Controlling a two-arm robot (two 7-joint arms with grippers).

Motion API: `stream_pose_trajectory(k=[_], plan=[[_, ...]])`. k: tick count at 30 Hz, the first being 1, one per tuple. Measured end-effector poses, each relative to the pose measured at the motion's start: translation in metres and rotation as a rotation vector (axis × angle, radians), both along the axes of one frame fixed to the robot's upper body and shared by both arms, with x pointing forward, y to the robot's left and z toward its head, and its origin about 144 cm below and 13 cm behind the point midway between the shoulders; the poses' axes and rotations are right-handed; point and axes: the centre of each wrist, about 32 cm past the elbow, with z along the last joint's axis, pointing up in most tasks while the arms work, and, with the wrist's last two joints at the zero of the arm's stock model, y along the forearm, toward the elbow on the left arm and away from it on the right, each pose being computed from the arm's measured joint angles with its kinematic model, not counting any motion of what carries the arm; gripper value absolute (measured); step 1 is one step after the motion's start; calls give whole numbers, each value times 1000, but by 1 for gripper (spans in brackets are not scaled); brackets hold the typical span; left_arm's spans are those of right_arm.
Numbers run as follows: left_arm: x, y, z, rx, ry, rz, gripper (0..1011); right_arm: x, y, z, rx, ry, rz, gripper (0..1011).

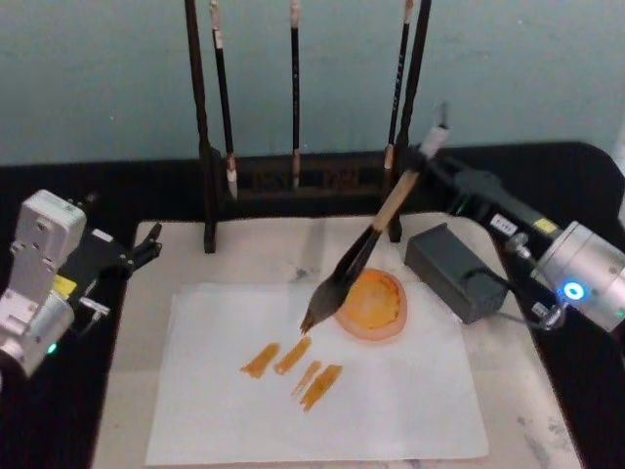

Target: Pick up the brush from the inkstone, write on the paper, then place the brush back to its original position.

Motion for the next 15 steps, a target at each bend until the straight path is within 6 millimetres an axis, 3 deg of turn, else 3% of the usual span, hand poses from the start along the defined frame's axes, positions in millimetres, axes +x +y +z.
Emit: stream_pose_trajectory(k=[15], plan=[[0, 0, 0, 0, 0, 0, 1010, 13, -26, -28, 318, 308, -171, 171]])
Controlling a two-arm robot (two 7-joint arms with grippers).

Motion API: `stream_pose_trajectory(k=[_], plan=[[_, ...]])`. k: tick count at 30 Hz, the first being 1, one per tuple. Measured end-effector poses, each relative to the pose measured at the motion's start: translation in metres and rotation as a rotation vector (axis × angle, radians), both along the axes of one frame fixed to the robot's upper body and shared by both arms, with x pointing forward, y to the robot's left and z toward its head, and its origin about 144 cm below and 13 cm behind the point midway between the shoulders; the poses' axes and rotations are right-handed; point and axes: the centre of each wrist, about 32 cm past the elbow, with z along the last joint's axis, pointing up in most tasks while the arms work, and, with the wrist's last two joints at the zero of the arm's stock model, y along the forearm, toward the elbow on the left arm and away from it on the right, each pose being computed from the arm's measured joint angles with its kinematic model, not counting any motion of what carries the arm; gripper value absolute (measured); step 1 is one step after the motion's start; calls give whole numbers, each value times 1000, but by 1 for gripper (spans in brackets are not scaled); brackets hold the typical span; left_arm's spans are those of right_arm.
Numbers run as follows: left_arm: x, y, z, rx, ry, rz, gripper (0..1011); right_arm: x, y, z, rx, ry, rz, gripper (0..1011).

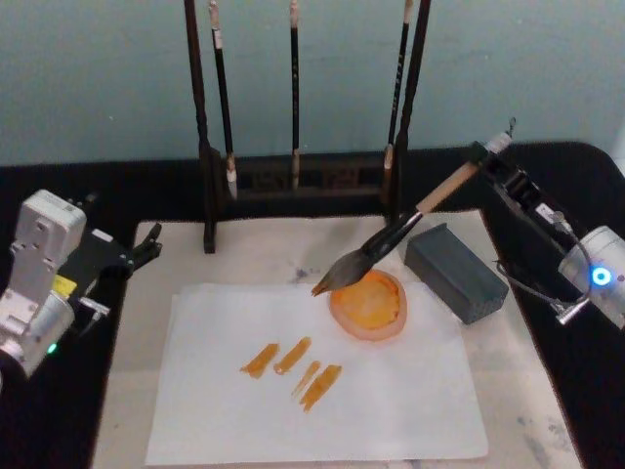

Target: Pick up the brush from the inkstone, write on the paper, then place the brush back to its original position.

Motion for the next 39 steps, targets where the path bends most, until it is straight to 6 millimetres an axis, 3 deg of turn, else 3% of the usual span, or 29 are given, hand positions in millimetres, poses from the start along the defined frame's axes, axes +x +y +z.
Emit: stream_pose_trajectory(k=[8, 20, 39], plan=[[0, 0, 0, 0, 0, 0, 1010, 7, -15, -21, 135, 154, -41, 171], [0, 0, 0, 0, 0, 0, 1010, 11, -37, -37, 185, 260, -67, 171], [0, 0, 0, 0, 0, 0, 1010, 25, -38, -42, 124, 277, -49, 171]])
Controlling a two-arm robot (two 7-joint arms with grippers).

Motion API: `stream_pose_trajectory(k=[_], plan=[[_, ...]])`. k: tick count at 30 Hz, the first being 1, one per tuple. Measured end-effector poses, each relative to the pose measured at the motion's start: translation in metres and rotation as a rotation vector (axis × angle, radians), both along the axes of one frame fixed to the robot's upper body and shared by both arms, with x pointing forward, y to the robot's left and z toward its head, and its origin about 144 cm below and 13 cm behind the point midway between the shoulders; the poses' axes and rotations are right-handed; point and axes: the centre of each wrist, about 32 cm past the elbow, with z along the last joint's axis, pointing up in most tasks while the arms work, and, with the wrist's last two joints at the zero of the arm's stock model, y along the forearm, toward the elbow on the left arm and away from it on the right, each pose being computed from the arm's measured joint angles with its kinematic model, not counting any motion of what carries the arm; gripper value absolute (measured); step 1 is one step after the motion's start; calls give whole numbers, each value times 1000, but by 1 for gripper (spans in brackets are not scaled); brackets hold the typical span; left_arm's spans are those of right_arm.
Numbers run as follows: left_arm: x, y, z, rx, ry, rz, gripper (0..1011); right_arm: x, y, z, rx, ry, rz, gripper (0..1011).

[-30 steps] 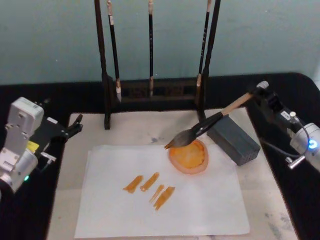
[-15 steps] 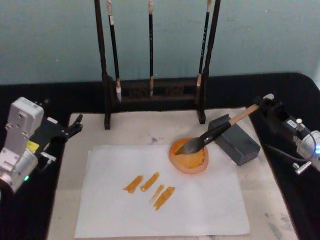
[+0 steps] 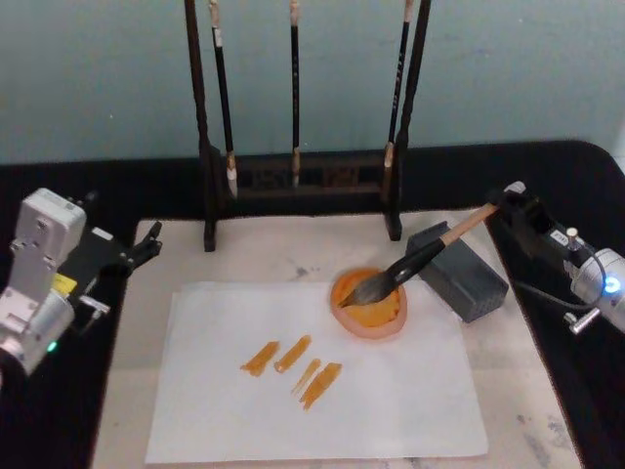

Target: Pick up the brush from the inkstone, write on the paper, then place the brush back to its original position.

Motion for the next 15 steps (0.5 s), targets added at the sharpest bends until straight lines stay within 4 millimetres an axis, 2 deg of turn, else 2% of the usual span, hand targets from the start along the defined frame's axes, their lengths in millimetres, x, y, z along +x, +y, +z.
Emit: stream_pose_trajectory(k=[15], plan=[[0, 0, 0, 0, 0, 0, 1010, 11, 2, 5, -72, -3, 4, 171]])
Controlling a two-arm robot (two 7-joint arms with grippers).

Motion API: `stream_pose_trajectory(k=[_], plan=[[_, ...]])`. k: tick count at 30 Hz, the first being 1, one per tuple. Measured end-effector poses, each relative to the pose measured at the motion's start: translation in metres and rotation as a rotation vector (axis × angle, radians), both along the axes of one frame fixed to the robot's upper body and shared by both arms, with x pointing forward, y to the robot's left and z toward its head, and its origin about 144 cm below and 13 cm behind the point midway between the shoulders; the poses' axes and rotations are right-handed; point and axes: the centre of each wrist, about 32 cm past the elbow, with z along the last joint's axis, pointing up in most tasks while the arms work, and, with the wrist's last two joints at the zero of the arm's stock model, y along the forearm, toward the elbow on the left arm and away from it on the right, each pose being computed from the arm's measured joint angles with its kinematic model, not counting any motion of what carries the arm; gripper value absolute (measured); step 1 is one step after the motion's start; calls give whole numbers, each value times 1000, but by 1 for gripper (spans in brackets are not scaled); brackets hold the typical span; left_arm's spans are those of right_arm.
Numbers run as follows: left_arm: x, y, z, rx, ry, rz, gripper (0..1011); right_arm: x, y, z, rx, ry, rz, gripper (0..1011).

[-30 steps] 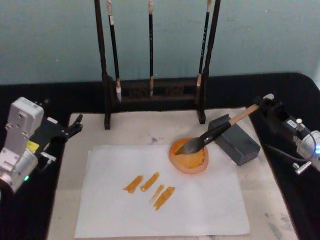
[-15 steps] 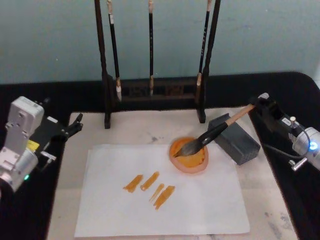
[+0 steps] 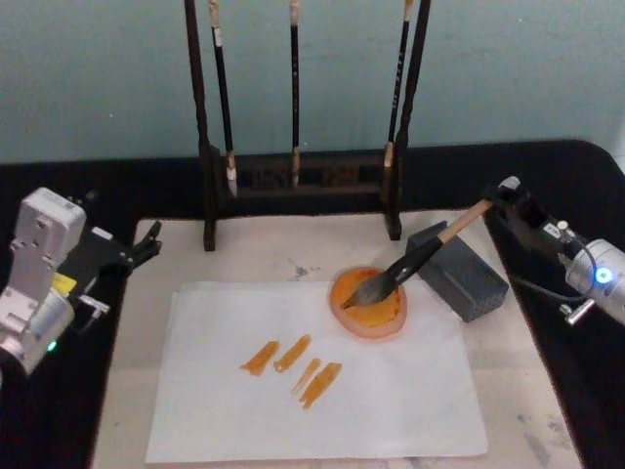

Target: Pick up the brush from the inkstone, write on the paper, then place the brush back to its original position.

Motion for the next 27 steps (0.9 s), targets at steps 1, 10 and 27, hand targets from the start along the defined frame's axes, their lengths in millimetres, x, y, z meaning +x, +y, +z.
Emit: stream_pose_trajectory(k=[1, 10, 27], plan=[[0, 0, 0, 0, 0, 0, 1010, 0, 0, 0, -3, 0, 1, 171], [0, 0, 0, 0, 0, 0, 1010, 3, 4, 1, -29, -1, 2, 171], [0, 0, 0, 0, 0, 0, 1009, 5, 5, -1, -41, 0, -9, 171]])
